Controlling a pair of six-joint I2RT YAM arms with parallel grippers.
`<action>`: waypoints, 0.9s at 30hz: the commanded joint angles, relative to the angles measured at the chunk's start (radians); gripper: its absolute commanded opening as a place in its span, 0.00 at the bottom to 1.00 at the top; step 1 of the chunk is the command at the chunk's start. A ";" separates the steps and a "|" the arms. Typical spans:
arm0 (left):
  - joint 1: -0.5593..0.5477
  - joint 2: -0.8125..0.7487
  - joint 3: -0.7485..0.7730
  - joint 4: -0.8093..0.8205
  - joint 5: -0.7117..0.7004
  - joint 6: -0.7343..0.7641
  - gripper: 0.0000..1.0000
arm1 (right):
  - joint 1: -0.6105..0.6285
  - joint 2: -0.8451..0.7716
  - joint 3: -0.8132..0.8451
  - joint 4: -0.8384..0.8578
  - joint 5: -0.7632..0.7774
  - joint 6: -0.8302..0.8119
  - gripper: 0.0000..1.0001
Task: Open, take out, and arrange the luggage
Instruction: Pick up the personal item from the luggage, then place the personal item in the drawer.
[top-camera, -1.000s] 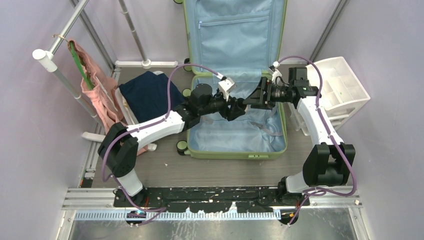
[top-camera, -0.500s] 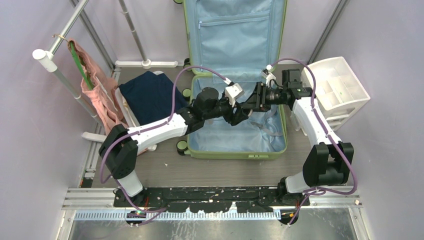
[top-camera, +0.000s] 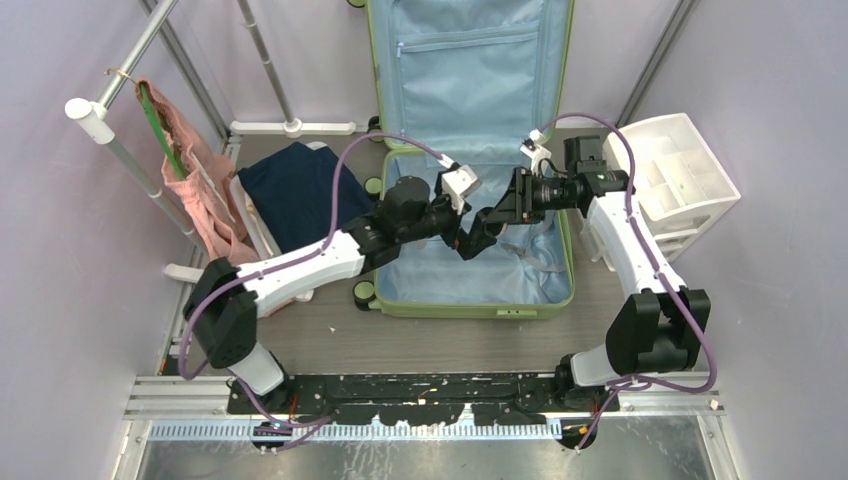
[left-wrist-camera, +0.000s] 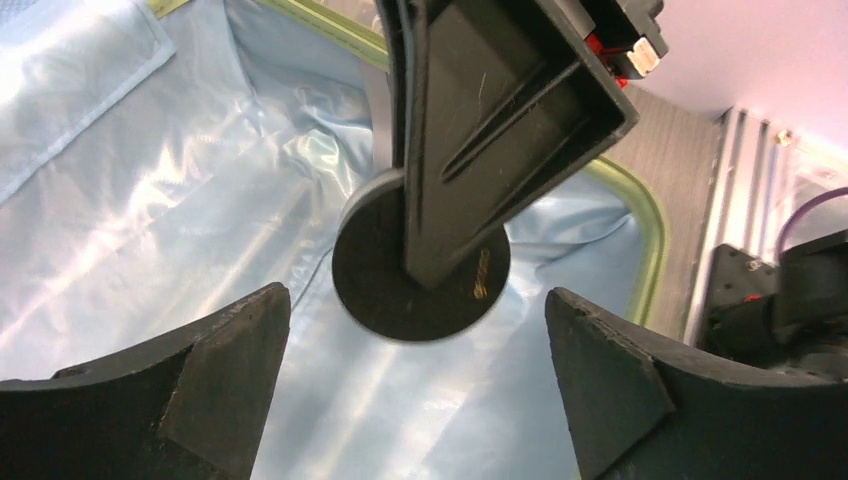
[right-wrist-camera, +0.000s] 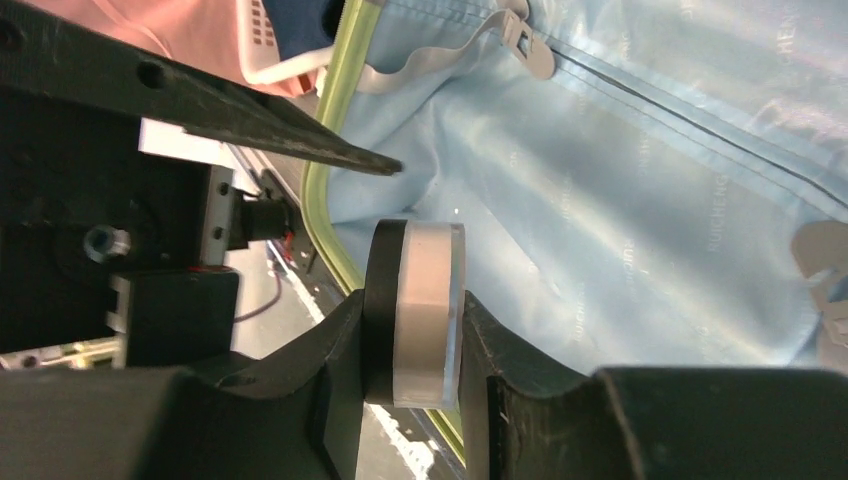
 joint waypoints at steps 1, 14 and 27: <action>0.004 -0.155 -0.056 0.026 -0.004 -0.081 1.00 | -0.016 -0.067 0.104 -0.127 0.028 -0.224 0.02; 0.004 -0.318 -0.233 -0.091 -0.140 -0.062 1.00 | -0.162 -0.019 0.340 -0.325 0.668 -0.757 0.03; 0.040 -0.345 -0.283 -0.138 -0.175 0.016 1.00 | -0.161 0.144 0.343 -0.139 1.065 -0.778 0.07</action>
